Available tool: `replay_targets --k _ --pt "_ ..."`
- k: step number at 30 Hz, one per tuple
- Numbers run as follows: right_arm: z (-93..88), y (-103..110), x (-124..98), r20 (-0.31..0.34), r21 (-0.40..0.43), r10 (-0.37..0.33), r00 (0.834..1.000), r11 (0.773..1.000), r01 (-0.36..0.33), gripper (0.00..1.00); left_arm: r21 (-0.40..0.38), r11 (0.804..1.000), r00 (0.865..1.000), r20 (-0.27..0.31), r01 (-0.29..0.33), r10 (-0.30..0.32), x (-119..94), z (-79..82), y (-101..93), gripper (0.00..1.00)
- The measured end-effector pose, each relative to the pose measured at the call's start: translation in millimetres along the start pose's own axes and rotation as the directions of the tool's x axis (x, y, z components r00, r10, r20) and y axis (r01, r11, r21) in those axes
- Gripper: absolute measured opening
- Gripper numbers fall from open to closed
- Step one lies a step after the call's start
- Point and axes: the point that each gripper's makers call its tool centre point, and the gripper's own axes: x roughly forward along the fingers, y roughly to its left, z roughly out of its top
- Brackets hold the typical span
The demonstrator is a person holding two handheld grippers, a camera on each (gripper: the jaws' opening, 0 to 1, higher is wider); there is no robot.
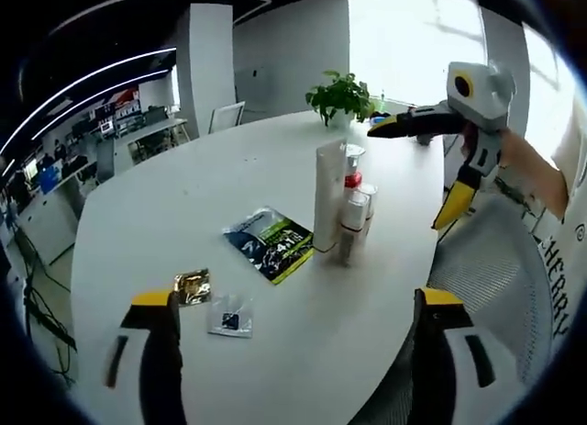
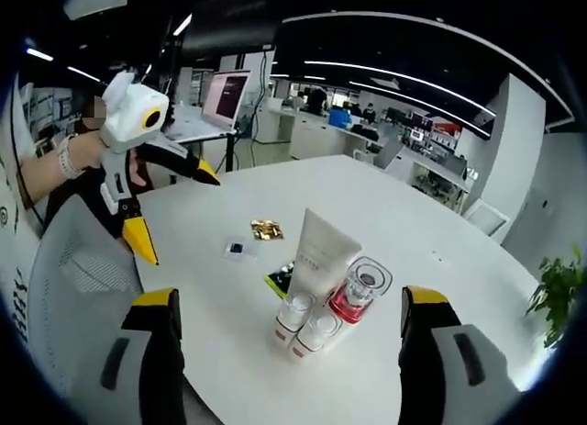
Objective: Arrange the skincare products in the storage area until every visible bottle or jar stands upright without overlapping.
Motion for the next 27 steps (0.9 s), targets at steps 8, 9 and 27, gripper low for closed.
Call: replay_targets --k 8,9,27 --pt "-3.5 -0.3 1.0 -0.016 -0.004 0.008 1.000 1.000 -0.008 0.96 -0.004 0.999 0.998 -0.049 0.034 -0.034 12.8 -14.9 8.7 0.99" --pt "-5.4 0.1 1.5 -0.025 0.003 0.015 1.000 1.000 -0.015 0.96 -0.005 1.000 0.998 -0.057 0.030 -0.030 16.1 -17.3 12.7 0.99" --pt "-16.9 -1.0 7.1 -0.062 0.004 0.014 0.998 1.000 -0.014 0.97 -0.039 0.999 0.991 -0.128 0.026 -0.031 48.6 -39.4 31.5 0.99"
